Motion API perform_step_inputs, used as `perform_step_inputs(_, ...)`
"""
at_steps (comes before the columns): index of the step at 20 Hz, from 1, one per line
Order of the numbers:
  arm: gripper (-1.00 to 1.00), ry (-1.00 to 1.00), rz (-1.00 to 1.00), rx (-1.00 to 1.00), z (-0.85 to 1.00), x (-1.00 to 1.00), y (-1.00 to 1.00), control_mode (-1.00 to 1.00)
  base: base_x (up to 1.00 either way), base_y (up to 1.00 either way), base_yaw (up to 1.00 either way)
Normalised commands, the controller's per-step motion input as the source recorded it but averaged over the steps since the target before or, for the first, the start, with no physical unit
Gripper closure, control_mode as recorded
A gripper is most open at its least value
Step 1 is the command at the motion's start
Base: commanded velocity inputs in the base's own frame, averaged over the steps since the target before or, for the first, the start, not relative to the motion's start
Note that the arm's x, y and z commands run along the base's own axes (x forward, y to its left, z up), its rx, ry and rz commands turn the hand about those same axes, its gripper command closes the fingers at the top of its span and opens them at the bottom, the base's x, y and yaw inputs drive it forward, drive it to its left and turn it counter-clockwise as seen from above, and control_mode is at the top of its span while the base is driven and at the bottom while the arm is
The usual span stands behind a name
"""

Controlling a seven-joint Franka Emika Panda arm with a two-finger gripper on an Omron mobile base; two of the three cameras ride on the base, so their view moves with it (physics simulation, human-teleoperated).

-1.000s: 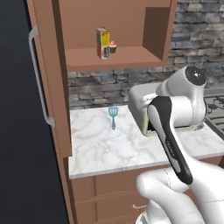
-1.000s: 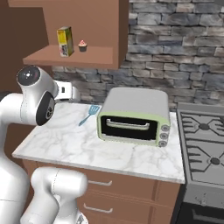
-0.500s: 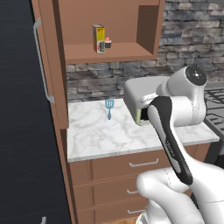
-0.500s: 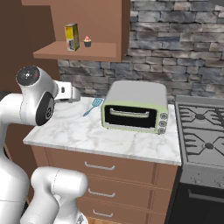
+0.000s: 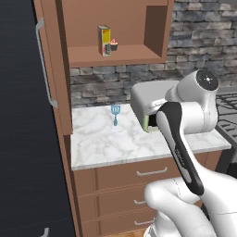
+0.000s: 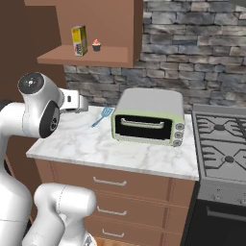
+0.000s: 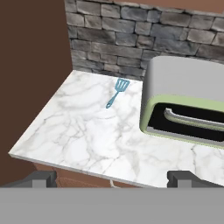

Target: Pick the cereal and canned food from the counter and place them in the cabinets closest to them.

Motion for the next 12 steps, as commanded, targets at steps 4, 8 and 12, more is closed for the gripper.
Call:
perform_step_inputs(4,-1.00,0.00,0.00,0.00,0.00,0.00,0.00,1.00,-0.13,0.00,0.00)
perform_step_inputs(8,-1.00,0.00,0.00,0.00,0.00,0.00,0.00,1.00,-0.17,-0.02,0.00)
perform_step_inputs(12,-1.00,0.00,0.00,0.00,0.00,0.00,0.00,1.00,0.00,-0.04,0.00)
